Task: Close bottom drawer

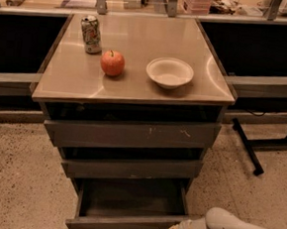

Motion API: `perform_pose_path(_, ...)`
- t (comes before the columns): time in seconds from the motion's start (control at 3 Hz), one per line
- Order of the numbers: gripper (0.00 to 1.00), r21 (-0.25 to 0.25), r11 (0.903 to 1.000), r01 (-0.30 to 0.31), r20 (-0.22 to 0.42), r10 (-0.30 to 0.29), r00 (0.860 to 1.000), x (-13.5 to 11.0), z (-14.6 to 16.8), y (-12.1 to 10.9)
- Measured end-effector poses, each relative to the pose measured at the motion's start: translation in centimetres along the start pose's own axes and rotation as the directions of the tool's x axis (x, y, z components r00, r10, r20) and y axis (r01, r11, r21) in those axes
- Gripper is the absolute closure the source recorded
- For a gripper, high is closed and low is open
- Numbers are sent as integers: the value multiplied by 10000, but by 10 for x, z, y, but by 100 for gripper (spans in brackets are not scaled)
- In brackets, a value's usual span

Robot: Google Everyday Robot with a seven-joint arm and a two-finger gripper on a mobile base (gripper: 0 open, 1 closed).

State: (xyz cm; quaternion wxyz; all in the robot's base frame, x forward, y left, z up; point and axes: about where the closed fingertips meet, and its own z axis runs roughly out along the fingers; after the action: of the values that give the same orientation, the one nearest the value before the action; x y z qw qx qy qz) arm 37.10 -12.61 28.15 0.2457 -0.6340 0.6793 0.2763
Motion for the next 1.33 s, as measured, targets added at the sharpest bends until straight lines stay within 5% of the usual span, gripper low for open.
perform_pose_path(0.67, 100, 1310, 9861, 1017, 655, -1110, 9917, 20, 56, -38)
perform_pose_path(1.0, 100, 1773, 9756, 1296, 13, -1320, 9913, 31, 88, -62)
perform_pose_path(1.33, 100, 1805, 9751, 1290, -58, -1301, 9915, 36, 95, -61)
